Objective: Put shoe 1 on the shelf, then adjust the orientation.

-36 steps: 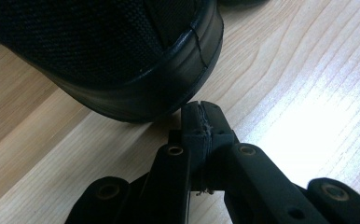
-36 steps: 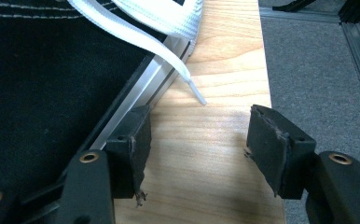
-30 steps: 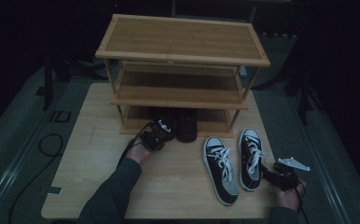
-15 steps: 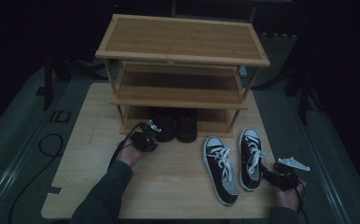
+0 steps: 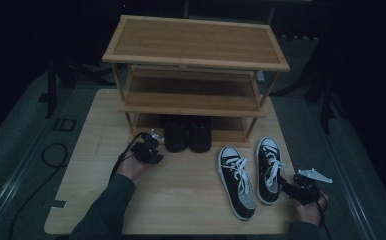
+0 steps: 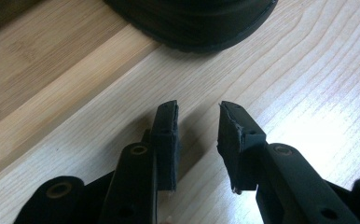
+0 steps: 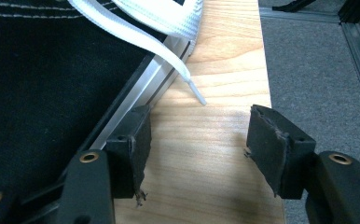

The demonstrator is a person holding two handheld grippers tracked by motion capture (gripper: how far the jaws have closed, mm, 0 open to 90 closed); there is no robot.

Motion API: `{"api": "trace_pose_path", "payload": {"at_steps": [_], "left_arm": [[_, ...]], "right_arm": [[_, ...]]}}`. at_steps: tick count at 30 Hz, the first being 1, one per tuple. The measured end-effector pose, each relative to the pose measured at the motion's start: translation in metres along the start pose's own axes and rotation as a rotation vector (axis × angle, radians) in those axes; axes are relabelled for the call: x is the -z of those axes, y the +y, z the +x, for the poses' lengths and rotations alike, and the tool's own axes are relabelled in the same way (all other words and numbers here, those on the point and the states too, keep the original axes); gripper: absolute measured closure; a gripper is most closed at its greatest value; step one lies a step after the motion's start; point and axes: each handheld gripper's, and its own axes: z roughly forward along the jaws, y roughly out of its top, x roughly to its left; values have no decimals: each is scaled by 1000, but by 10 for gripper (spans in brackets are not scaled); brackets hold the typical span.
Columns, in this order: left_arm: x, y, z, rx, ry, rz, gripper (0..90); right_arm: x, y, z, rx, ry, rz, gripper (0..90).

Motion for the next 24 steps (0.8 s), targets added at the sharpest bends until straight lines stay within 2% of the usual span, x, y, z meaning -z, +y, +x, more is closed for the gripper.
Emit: {"api": "trace_pose_path", "payload": {"at_steps": [10,13,19,24], "left_arm": [[4,-10,9,18,7,-5,670],[5,-13,11,28,11,-8,665],[6,-20,10,6,22,-1,654],[7,-26,12,11,9,-20,650]], "right_arm": [[0,0,0,-1,-1,0,392],[0,0,0,-8,-10,3,362],[0,0,-1,-4,-9,6,361],[0,4,-2,9,4,34,389]]}}
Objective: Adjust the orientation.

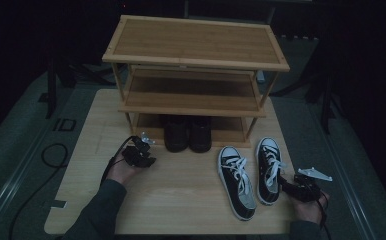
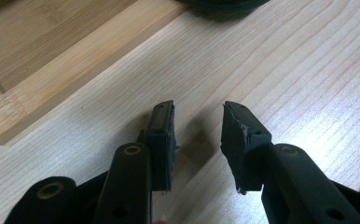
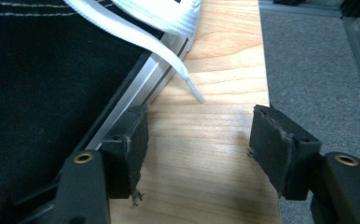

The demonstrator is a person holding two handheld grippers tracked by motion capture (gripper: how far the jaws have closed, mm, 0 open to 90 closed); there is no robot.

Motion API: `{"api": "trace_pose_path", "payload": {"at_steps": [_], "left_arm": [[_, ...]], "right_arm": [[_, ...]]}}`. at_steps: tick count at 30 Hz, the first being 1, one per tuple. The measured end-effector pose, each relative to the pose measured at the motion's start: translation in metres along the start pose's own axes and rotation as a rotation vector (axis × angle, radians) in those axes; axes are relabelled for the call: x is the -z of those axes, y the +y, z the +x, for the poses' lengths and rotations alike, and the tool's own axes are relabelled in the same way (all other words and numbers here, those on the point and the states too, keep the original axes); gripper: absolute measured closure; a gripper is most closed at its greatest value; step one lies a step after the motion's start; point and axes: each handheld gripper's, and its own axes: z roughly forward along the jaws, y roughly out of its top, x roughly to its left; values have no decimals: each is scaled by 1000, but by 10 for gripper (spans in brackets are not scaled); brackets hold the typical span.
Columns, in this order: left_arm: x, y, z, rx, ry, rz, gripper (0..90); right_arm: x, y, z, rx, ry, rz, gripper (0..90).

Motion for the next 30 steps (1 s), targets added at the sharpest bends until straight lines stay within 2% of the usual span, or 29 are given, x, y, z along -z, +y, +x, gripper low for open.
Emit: {"api": "trace_pose_path", "payload": {"at_steps": [5,10,12,16,21,24,30], "left_arm": [[0,-8,3,3,3,-6,637],[-2,-15,7,36,-7,-21,639],[-2,-17,7,36,-1,-31,639],[-2,-20,6,39,1,-58,639],[-3,-22,6,41,-1,-74,619],[-3,-23,5,38,-2,-84,617],[-3,-25,6,39,0,-98,593]], "right_arm": [[1,4,0,25,24,30,442],[4,7,-1,41,47,58,443],[7,9,-1,48,61,66,437],[13,17,0,83,62,67,426],[20,28,2,88,92,43,433],[25,40,8,125,104,39,441],[31,52,17,156,101,40,434]]}}
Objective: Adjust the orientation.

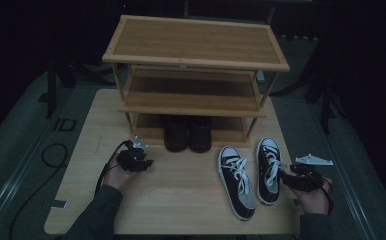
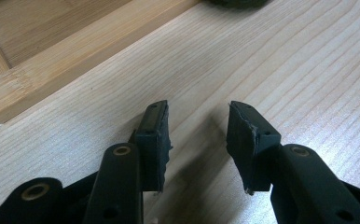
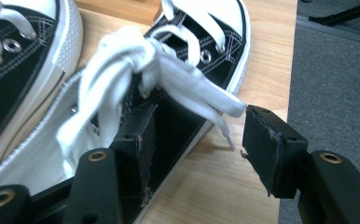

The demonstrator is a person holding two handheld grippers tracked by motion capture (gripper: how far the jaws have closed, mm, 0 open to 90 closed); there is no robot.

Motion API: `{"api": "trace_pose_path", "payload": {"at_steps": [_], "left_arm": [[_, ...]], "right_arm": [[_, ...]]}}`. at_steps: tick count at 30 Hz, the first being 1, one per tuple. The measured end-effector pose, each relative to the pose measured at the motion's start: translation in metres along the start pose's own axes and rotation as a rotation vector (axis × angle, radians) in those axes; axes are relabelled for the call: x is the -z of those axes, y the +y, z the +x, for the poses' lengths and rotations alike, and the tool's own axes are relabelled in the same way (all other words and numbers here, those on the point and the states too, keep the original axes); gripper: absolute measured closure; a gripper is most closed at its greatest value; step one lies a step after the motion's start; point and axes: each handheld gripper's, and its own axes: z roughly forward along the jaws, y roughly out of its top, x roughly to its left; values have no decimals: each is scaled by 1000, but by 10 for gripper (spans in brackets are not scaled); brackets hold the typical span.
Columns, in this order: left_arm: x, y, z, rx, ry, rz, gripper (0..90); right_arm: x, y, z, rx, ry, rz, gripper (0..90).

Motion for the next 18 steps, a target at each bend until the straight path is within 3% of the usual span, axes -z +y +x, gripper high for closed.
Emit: {"api": "trace_pose_path", "payload": {"at_steps": [11,18], "left_arm": [[0,-2,-2,1,1,-4,573],[0,-2,-2,2,0,-13,567]], "right_arm": [[17,10,5,15,25,-19,451],[24,17,9,47,79,-32,489]]}}
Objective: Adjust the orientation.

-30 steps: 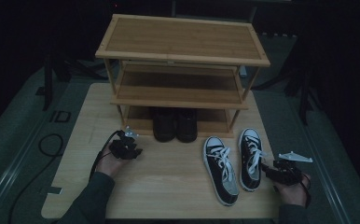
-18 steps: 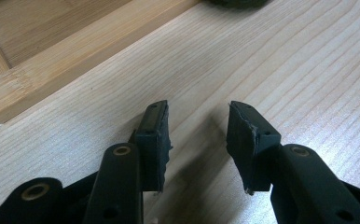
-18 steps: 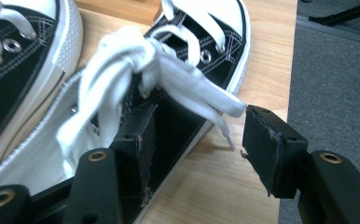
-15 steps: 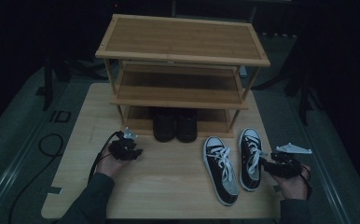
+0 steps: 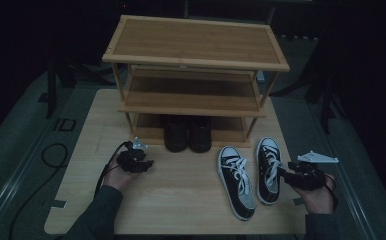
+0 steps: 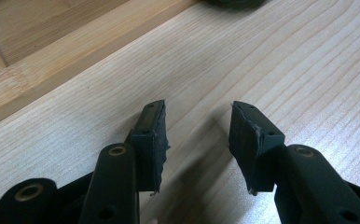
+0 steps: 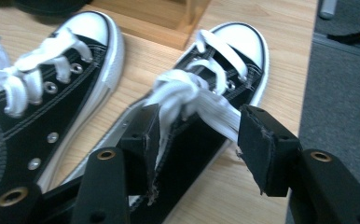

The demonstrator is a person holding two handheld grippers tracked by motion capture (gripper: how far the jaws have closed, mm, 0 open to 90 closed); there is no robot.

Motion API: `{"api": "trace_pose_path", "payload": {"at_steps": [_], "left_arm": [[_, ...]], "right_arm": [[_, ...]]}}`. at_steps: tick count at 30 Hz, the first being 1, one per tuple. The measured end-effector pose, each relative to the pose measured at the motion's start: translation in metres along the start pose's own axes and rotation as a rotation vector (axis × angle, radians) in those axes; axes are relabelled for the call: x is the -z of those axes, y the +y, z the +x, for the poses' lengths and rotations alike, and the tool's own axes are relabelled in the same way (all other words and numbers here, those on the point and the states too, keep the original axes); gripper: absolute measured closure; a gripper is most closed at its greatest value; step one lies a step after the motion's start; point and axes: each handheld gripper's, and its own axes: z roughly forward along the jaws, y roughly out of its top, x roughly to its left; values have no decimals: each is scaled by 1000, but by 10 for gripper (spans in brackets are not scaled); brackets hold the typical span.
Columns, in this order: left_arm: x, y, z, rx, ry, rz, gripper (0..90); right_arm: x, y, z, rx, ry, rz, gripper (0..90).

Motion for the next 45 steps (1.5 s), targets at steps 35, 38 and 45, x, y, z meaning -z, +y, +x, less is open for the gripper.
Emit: {"api": "trace_pose_path", "payload": {"at_steps": [35,38,45], "left_arm": [[-1,0,-2,1,0,-6,553],[-1,0,-2,1,-1,-7,553],[-1,0,-3,1,-1,-9,550]], "right_arm": [[-11,20,55,150,176,20,520],[-12,21,60,158,186,31,511],[-12,22,72,191,214,46,498]]}}
